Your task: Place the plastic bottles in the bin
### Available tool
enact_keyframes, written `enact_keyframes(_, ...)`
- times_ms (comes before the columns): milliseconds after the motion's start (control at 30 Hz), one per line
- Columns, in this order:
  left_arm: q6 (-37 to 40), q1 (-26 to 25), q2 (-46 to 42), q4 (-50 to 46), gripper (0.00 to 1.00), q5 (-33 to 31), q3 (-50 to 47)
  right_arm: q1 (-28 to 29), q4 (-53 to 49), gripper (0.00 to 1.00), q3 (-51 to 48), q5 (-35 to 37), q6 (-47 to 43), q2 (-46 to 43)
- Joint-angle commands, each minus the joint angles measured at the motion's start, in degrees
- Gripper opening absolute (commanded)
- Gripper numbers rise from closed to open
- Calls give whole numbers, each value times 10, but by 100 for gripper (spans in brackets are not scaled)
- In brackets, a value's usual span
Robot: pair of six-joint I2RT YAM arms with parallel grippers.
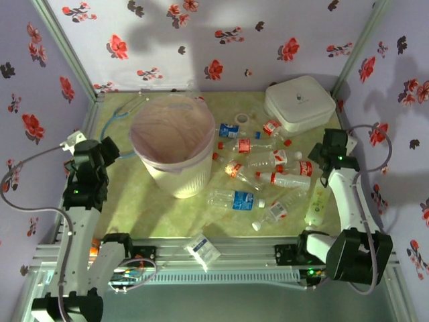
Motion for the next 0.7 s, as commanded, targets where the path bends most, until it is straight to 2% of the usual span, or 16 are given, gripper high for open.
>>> enact_keyframes(0, -20, 3, 1, -127, 100, 81, 78, -26, -77, 99, -19, -71, 44, 14)
enact_keyframes(100, -18, 3, 10, -155, 100, 140, 139, -30, -55, 94, -40, -91, 55, 29)
enact_keyframes(233, -28, 3, 28, -157, 100, 204, 186, -39, -8, 79, -80, -113, 64, 55)
enact_keyframes(300, -37, 3, 35, -151, 100, 224, 198, -44, 12, 76, -91, -120, 66, 72)
enact_keyframes(400, -45, 3, 40, -143, 100, 237, 211, -46, 29, 76, -97, -121, 67, 96)
enact_keyframes(533, -46, 3, 44, -139, 100, 239, 218, -53, 39, 84, -95, -128, 68, 119)
enact_keyframes(667, -57, 3, 48, -128, 100, 251, 213, -64, 48, 80, -95, -143, 67, 133)
